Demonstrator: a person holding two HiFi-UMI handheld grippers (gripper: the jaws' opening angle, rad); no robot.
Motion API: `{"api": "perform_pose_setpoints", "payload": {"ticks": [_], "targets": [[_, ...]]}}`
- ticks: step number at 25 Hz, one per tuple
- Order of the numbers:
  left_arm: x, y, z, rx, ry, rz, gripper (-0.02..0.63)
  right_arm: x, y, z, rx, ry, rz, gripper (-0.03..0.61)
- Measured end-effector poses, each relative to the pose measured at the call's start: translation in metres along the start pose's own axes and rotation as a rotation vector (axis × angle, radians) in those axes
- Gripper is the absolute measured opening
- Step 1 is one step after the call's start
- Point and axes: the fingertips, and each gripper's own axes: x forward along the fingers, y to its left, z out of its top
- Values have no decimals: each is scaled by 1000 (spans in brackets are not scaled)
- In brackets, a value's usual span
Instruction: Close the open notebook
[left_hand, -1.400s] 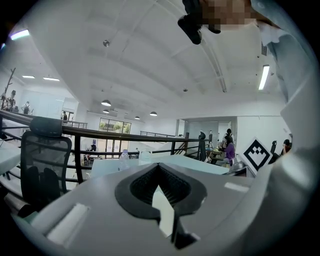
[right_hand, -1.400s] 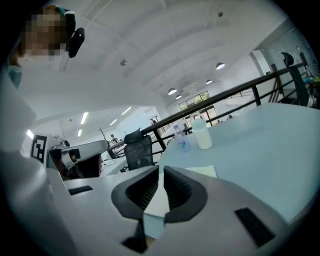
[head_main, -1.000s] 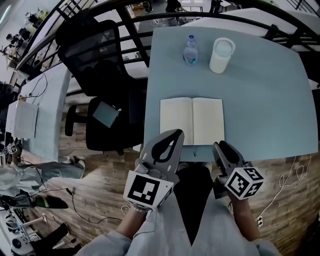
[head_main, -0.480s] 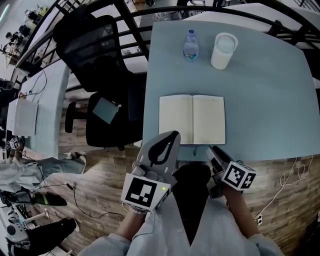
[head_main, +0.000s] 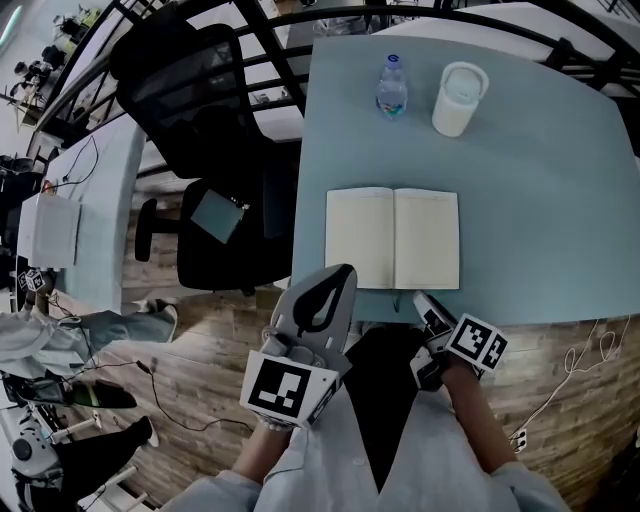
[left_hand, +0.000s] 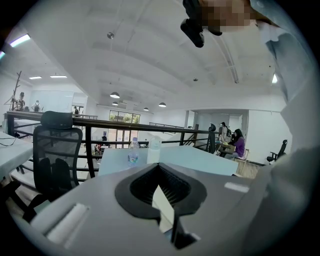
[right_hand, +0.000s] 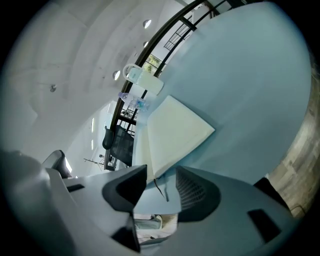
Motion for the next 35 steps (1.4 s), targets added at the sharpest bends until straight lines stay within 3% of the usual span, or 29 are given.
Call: {"api": "perform_pose_setpoints", "payload": {"ticks": [9, 24, 30, 35], "targets": [[-1, -1, -1, -4, 9, -3, 3, 10, -10, 2, 71, -22, -16, 160], [-5, 0, -6, -8, 19, 2, 5, 11, -5, 8, 145, -84, 55, 158], [-5, -4, -10, -41, 51, -4, 5, 7, -9, 8, 117, -103, 38, 58], [-6, -1, -9, 2, 16, -2, 4, 6, -11, 8, 100, -120, 25, 18]]}}
